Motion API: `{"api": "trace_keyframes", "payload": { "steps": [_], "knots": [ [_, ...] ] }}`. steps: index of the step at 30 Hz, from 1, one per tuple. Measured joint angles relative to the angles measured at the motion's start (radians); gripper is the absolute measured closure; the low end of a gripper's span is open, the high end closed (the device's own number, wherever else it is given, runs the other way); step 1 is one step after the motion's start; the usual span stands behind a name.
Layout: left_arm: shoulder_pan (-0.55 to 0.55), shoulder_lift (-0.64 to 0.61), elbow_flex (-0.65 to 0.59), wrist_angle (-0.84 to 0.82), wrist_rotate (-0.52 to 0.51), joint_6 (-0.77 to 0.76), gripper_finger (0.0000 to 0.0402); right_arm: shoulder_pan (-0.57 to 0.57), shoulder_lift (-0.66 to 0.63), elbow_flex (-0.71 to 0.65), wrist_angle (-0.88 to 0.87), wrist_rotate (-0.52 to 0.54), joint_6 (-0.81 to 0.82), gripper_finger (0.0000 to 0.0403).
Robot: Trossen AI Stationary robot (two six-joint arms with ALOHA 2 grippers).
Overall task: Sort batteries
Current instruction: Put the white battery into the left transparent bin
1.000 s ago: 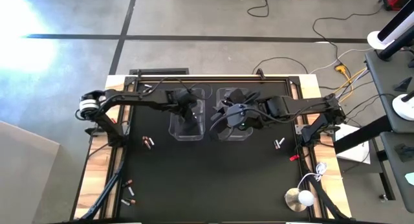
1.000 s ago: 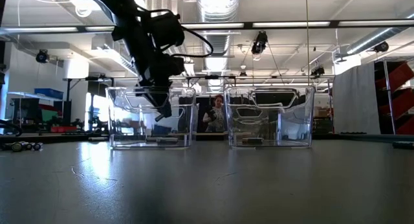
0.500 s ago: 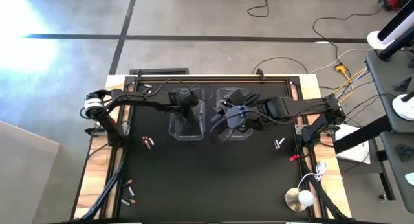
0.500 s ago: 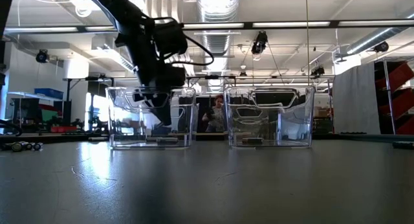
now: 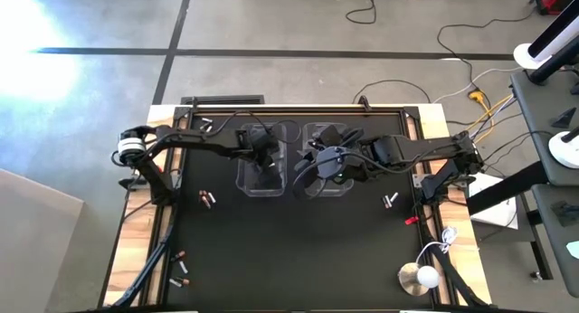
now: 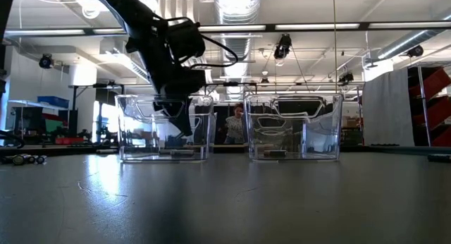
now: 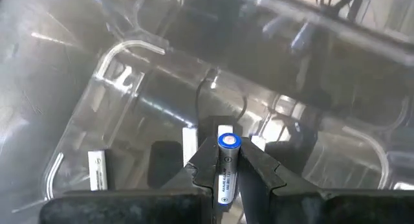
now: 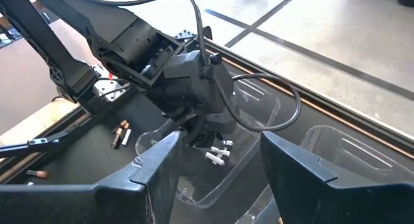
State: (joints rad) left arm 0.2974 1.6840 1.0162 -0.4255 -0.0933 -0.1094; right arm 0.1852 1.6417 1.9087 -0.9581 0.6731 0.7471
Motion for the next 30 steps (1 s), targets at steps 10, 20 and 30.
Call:
{"api": "trace_keyframes", "payload": {
  "steps": [10, 20, 30],
  "knots": [
    [0.002, 0.000, -0.025, 0.023, 0.000, 0.005, 0.0381, 0.000, 0.000, 0.000, -0.001, 0.000, 0.000, 0.0202],
    [0.005, 0.085, -0.022, 0.050, 0.003, 0.013, 0.0381, 0.007, -0.001, 0.000, 0.005, 0.000, 0.004, 0.0202],
    [0.005, 0.095, -0.017, 0.044, 0.015, 0.005, 0.0369, 0.013, -0.001, 0.000, 0.005, 0.000, 0.013, 0.0202]
  ]
}}
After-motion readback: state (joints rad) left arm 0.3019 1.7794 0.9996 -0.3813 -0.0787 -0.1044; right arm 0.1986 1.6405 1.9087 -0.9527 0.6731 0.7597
